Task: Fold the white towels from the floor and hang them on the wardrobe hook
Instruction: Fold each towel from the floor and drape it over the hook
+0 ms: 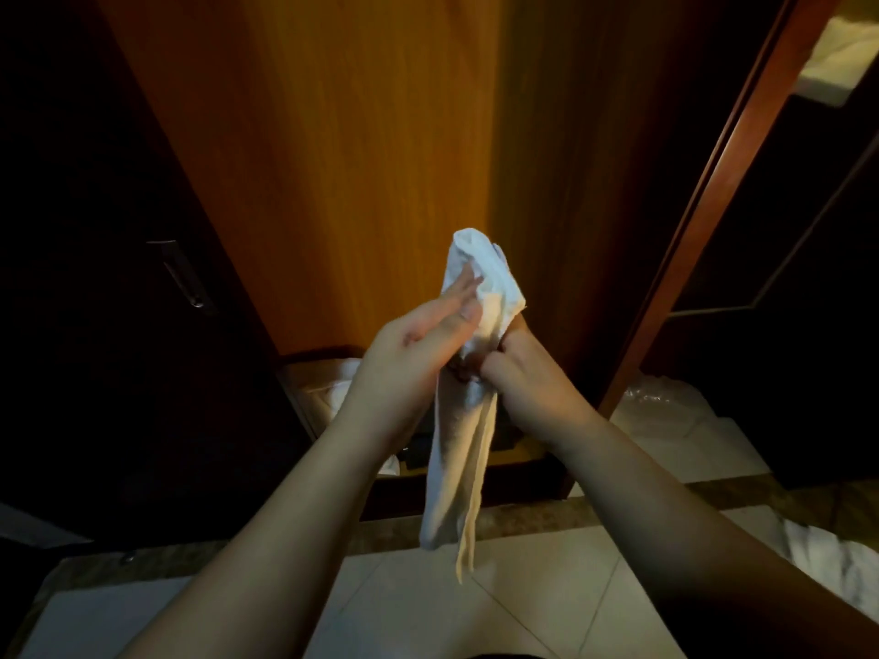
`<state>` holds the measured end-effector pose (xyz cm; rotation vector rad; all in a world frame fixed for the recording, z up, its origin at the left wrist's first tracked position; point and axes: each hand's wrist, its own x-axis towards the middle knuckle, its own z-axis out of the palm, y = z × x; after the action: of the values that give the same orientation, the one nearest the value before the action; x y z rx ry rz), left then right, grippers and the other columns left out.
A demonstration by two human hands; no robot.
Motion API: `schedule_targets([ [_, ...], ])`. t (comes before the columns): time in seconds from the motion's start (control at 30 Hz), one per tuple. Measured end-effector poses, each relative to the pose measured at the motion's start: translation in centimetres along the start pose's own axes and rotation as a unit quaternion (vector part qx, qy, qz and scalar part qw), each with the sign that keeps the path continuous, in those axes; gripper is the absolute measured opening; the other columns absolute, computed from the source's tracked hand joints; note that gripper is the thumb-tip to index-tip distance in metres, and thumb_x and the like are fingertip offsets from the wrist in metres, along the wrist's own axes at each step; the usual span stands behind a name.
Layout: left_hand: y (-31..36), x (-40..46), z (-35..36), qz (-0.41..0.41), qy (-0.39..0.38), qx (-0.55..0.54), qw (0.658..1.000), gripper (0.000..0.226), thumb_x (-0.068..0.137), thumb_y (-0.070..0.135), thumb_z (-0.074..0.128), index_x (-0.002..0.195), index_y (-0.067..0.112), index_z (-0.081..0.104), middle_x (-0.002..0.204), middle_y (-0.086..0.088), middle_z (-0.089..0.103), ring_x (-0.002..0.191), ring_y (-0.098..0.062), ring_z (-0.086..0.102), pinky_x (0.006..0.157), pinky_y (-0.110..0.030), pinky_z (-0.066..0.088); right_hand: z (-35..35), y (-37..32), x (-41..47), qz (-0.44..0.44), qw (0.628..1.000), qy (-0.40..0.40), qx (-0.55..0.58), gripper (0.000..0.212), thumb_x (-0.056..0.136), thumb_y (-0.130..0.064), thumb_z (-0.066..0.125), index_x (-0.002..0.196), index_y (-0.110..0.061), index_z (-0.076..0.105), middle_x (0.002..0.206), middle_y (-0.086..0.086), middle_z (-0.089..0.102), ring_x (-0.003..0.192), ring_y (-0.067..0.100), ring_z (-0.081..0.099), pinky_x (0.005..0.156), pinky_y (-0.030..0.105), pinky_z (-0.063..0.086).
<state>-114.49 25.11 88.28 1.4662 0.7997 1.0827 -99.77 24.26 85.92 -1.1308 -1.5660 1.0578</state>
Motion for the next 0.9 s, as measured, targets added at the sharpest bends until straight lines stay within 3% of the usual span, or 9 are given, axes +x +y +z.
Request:
schedule_targets([
  [0.1,0.8,-0.5,0.2,-0.013,-0.067,0.051,0.996,0.035,0.078,0.077,0.049,0.113,0.072,0.055,0.137,0.046,0.041,0.136,0.008,0.038,0.103,-0.019,0.034,-0.5,0.4,0.0,0.005,0.999,0.0,-0.041,0.058,0.079,-0.028,0.064,0.128,-0.046,0.04,0.124,-0.005,0.061,0.114,0.005,0.061,0.096,0.025,0.051],
  [0.17,0.6,0.6,0.7,-0.041,-0.085,0.082,0.992,0.056,0.08,0.086,0.041,0.132,0.064,0.044,0.146,0.043,0.03,0.13,0.013,0.033,0.103,-0.017,0.033,-0.2,0.4,0.0,-0.018,0.998,0.032,-0.049,0.049,0.085,-0.028,0.065,0.12,-0.051,0.041,0.113,-0.013,0.063,0.104,-0.005,0.063,0.089,0.017,0.053],
  [0.27,-0.5,1.9,-0.5,-0.037,-0.116,0.153,0.981,0.053,0.1,0.055,0.04,0.149,0.037,0.035,0.159,0.012,0.029,0.146,-0.009,0.028,0.121,-0.033,0.025,0.0,0.4,0.1,-0.04,0.995,0.089,0.002,0.037,0.096,-0.024,0.058,0.13,-0.038,0.049,0.111,-0.009,0.066,0.105,0.001,0.065,0.097,0.029,0.055],
  [0.33,-0.1,2.5,-0.9,-0.083,-0.083,0.147,0.982,0.038,0.103,0.049,0.042,0.138,0.04,0.055,0.156,0.002,0.044,0.141,-0.017,0.041,0.116,-0.039,0.033,-0.6,0.3,0.4,-0.021,0.995,0.093,0.012,0.041,0.102,-0.027,0.054,0.14,-0.039,0.045,0.121,-0.016,0.065,0.117,-0.002,0.06,0.103,0.029,0.049],
  [0.4,0.7,2.4,-1.3,-0.012,0.013,0.111,0.994,0.031,0.097,0.052,0.047,0.109,0.04,0.074,0.136,0.012,0.063,0.126,-0.006,0.055,0.101,-0.029,0.043,-1.6,0.0,0.9,0.013,0.995,0.088,0.037,0.035,0.1,-0.039,0.055,0.132,-0.048,0.045,0.126,-0.015,0.066,0.12,0.003,0.061,0.108,0.038,0.047],
  [0.5,0.0,2.4,-3.1,0.049,0.097,0.062,0.992,0.044,0.084,0.039,0.064,0.125,0.022,0.064,0.129,0.011,0.063,0.117,0.003,0.058,0.087,-0.009,0.046,-2.9,-0.9,1.8,0.033,0.988,0.069,0.134,0.04,0.089,-0.044,0.061,0.128,-0.04,0.05,0.125,-0.001,0.072,0.116,0.017,0.068,0.108,0.049,0.05],
  [0.67,-0.8,4.4,-2.8,-0.088,-0.033,-0.018,0.995,0.044,0.082,0.033,0.068,0.123,0.019,0.064,0.12,-0.003,0.073,0.107,-0.021,0.07,0.076,-0.025,0.056,-4.6,-3.3,3.2,-0.002,0.991,0.037,0.132,0.059,0.081,-0.068,0.07,0.128,-0.034,0.054,0.123,0.0,0.073,0.116,0.023,0.069,0.102,0.049,0.053],
  [0.83,0.7,4.8,-2.1,-0.088,-0.073,-0.086,0.99,0.023,0.086,0.025,0.073,0.104,0.013,0.075,0.102,-0.01,0.077,0.085,-0.023,0.075,0.06,-0.024,0.057,-5.2,-4.6,4.4,-0.06,0.985,0.13,0.096,0.055,0.077,-0.082,0.059,0.112,-0.041,0.069,0.116,-0.002,0.076,0.108,0.019,0.072,0.098,0.052,0.054],
  [0.9,1.2,5.1,-1.7,-0.072,-0.07,-0.091,0.991,0.025,0.085,0.029,0.075,0.104,0.012,0.077,0.108,-0.014,0.075,0.095,-0.029,0.074,0.071,-0.03,0.06,-5.4,-3.9,4.9,-0.056,0.971,0.154,0.175,0.065,0.072,-0.081,0.067,0.115,-0.032,0.071,0.115,0.005,0.076,0.109,0.025,0.072,0.093,0.048,0.058],
])
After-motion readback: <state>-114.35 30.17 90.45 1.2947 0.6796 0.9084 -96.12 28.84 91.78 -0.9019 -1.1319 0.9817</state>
